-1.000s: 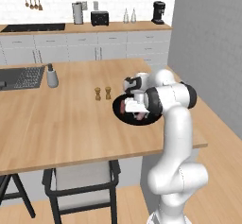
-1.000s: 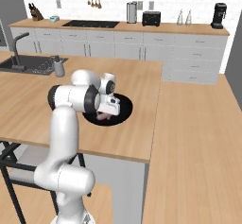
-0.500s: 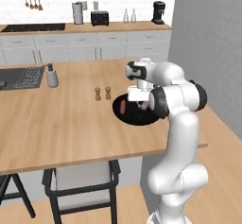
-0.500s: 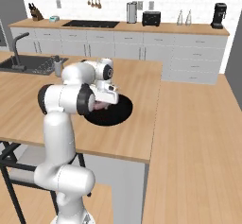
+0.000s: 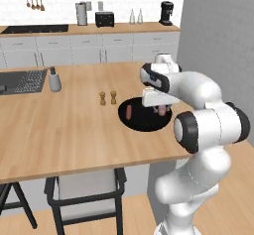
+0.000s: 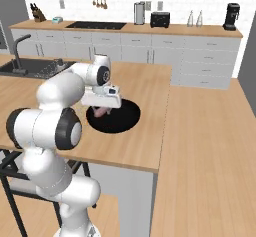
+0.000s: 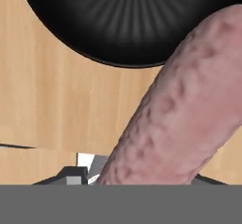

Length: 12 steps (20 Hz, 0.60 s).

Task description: Place one bun and one sausage from the bowl on each plate.

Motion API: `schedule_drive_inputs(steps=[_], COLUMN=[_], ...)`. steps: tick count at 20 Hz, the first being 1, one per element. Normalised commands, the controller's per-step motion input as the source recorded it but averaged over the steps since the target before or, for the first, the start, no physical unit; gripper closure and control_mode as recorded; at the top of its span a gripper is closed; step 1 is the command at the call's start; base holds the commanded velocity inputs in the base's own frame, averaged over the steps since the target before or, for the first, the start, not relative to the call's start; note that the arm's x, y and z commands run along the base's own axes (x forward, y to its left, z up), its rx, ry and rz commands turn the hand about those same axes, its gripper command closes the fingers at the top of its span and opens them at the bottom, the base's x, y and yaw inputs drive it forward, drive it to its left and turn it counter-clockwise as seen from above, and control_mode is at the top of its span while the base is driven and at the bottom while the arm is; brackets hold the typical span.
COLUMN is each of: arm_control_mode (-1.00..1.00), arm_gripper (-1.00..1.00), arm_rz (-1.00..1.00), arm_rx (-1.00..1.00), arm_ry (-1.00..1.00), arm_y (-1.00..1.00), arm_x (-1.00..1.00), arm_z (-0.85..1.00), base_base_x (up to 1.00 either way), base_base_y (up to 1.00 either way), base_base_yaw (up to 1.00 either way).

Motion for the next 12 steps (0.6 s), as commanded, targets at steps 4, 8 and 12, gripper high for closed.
schedule_drive_inputs(steps=[4, 8, 12], arm_control_mode=[-1.00, -1.00, -1.00], arm_gripper=[1.00, 1.00, 1.00], arm_rz=[0.08, 0.03, 0.00], arm_rx=[0.01, 0.00, 0.00], arm_ry=[-0.33, -0.29, -0.11], arm_y=[-0.10, -0.03, 0.00], arm_x=[-1.00, -0.67, -0.04], arm_z=[0.07, 0.39, 0.99], base_base_x=[0.00, 0.00, 0.00], base_base_y=[0.00, 0.00, 0.00], base_base_yaw=[0.00, 0.00, 0.00])
